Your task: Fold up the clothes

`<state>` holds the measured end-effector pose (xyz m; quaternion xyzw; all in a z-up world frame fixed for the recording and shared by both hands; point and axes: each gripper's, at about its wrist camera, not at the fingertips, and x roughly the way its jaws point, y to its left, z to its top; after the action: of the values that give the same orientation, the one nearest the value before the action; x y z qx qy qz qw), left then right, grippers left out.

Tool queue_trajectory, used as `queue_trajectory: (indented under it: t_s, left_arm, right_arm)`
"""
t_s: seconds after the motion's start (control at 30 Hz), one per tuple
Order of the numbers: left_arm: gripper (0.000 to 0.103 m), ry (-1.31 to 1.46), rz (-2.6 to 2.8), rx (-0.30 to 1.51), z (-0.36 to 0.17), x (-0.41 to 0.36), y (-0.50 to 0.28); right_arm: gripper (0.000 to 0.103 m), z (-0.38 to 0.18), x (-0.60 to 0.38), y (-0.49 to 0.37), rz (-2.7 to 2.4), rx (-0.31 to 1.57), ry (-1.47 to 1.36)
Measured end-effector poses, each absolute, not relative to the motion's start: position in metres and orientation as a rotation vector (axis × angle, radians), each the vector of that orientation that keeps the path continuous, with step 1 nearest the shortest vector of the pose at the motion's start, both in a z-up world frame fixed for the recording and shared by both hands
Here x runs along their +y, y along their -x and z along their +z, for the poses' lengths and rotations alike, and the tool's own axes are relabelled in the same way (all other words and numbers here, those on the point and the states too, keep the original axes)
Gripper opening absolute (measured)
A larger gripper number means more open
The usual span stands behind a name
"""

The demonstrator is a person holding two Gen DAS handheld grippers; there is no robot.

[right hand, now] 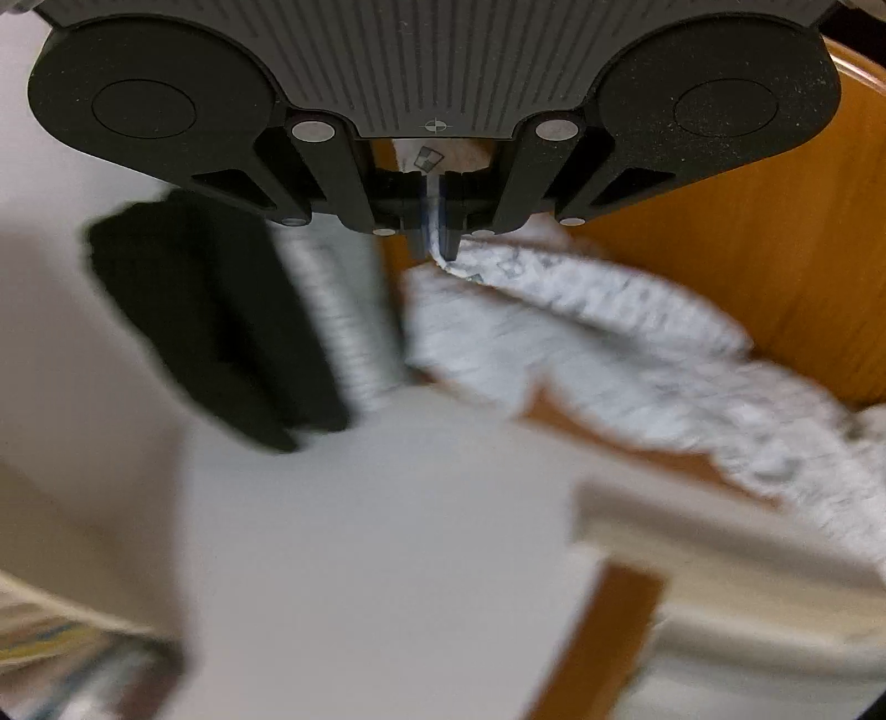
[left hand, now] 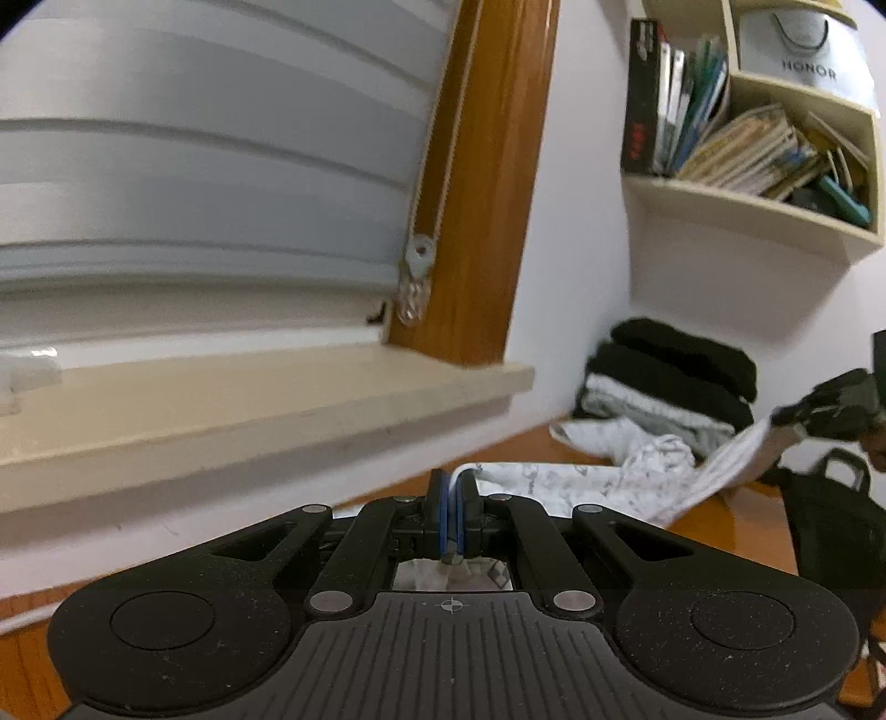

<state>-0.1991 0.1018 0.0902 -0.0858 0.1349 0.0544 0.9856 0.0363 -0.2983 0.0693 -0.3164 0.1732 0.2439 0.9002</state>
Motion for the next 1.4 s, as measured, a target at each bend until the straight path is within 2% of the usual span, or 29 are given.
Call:
queue_trajectory:
  t_s: [0.17,0.4,0.47,0.53,0.63,0.67,0.73,0.8,0.83,0.87,0.93,1.07,1.23,1.33,1.4]
  left_arm:
    - [0.003,0.196,0.162,0.243,0.095,0.114,0.205]
    - [0.005,0.178,0.197,0.317,0.085,0.12,0.197]
    - [0.005,0.17,0.212,0.34,0.081,0.12,0.193]
    - [0.005,0.174,0.217,0.357,0.078,0.123,0.192]
    - [0.006,0.18,0.219,0.377,0.073,0.125,0.191]
    - [0.014,0.18,0.218,0.384,0.072,0.126,0.191]
    - [0.021,0.175,0.218,0.393,0.07,0.125,0.19]
    - [0.021,0.172,0.219,0.395,0.069,0.126,0.19]
    - [0.026,0.171,0.218,0.396,0.069,0.126,0.191]
    - [0.036,0.172,0.224,0.393,0.069,0.127,0.191]
    - [0.043,0.174,0.234,0.386,0.071,0.128,0.193]
    - [0.043,0.2,0.226,0.35,0.081,0.135,0.205]
    - [0.044,0.188,0.21,0.3,0.096,0.131,0.218]
    - [0.058,0.179,0.204,0.276,0.101,0.122,0.218]
    - [0.06,0.169,0.189,0.264,0.101,0.108,0.21]
  right_arm:
    - [0.004,0.094,-0.338,-0.053,0.352,0.302,0.598]
    - [0.006,0.066,-0.351,-0.079,0.312,0.371,0.558]
    - [0.01,0.057,-0.346,-0.08,0.331,0.386,0.531]
    - [0.024,0.053,-0.336,-0.073,0.367,0.383,0.484]
    - [0.032,0.045,-0.311,-0.065,0.47,0.388,0.433]
    - [0.032,0.042,-0.303,-0.062,0.504,0.39,0.418]
    - [0.034,0.032,-0.282,-0.056,0.574,0.402,0.41]
    - [0.037,0.019,-0.261,-0.054,0.631,0.416,0.389]
    - [0.039,0.012,-0.252,-0.054,0.658,0.425,0.375]
    - [0.039,0.005,-0.244,-0.054,0.68,0.436,0.36]
    - [0.04,-0.009,-0.229,-0.055,0.702,0.453,0.329]
    - [0.04,-0.022,-0.221,-0.064,0.709,0.483,0.216]
    - [0.049,-0.027,-0.238,-0.081,0.739,0.535,0.017]
    - [0.051,-0.029,-0.243,-0.085,0.752,0.538,-0.035]
    - [0.052,-0.03,-0.243,-0.086,0.751,0.55,-0.045]
